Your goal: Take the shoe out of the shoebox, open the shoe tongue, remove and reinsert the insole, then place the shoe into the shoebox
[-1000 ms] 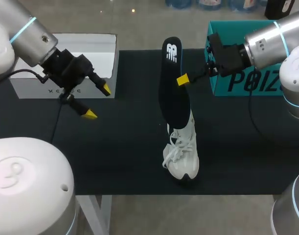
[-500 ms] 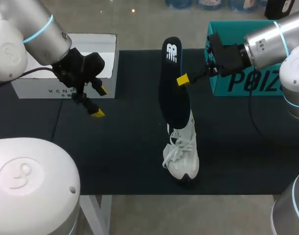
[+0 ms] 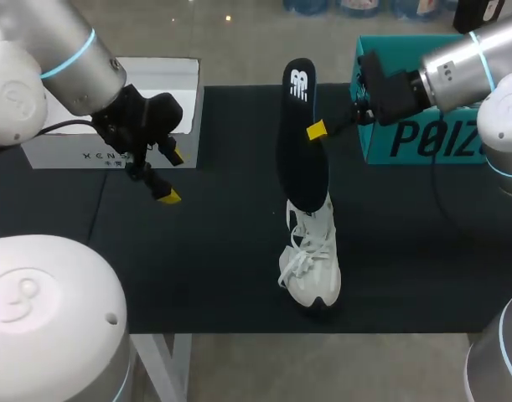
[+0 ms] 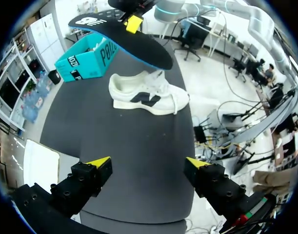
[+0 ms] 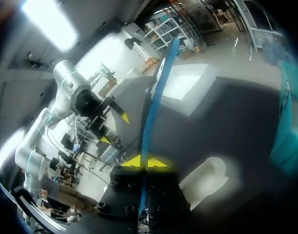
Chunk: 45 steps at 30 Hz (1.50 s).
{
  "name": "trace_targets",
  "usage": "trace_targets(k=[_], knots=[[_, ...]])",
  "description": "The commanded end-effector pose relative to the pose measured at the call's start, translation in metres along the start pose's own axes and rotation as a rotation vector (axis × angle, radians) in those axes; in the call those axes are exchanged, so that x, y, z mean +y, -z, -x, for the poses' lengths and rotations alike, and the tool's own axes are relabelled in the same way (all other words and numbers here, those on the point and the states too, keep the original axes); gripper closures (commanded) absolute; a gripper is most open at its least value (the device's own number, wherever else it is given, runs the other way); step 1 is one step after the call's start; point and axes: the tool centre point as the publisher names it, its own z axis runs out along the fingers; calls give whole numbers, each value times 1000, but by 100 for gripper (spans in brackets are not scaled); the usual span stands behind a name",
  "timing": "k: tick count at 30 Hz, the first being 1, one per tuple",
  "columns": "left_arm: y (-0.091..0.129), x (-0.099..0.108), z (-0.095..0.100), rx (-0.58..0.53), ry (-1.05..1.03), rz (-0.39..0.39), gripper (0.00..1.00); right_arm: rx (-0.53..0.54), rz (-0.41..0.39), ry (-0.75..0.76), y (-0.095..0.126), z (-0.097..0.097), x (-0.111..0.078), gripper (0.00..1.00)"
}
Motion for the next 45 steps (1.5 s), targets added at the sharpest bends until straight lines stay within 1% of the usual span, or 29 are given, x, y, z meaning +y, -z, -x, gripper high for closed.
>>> trace_targets(k=[1, 6, 10, 13, 19, 24, 33, 37, 42, 45], knots=[[0, 0, 0, -2, 0, 3, 0, 0, -20, -2, -4, 22, 22, 100], [0, 0, 0, -2, 0, 3, 0, -19, 1, -2, -1, 43, 38, 100], [0, 0, 0, -2, 0, 3, 0, -26, 16, 17, -3, 57, 43, 100], [0, 0, 0, -2, 0, 3, 0, -23, 42, 23, -6, 71, 39, 100], [0, 0, 0, -2, 0, 3, 0, -47, 84, -10, -11, 95, 23, 100], [0, 0, 0, -2, 0, 3, 0, -59, 140, -18, -14, 101, 9, 100], [0, 0, 0, -2, 0, 3, 0, -79, 177, -34, -18, 115, -1, 100], [0, 0, 0, -2, 0, 3, 0, -88, 195, -53, -20, 122, -9, 100], [0, 0, 0, -2, 0, 3, 0, -93, 207, -63, -21, 124, -18, 100], [0, 0, 0, -2, 0, 3, 0, -98, 209, -69, -22, 122, -25, 100]])
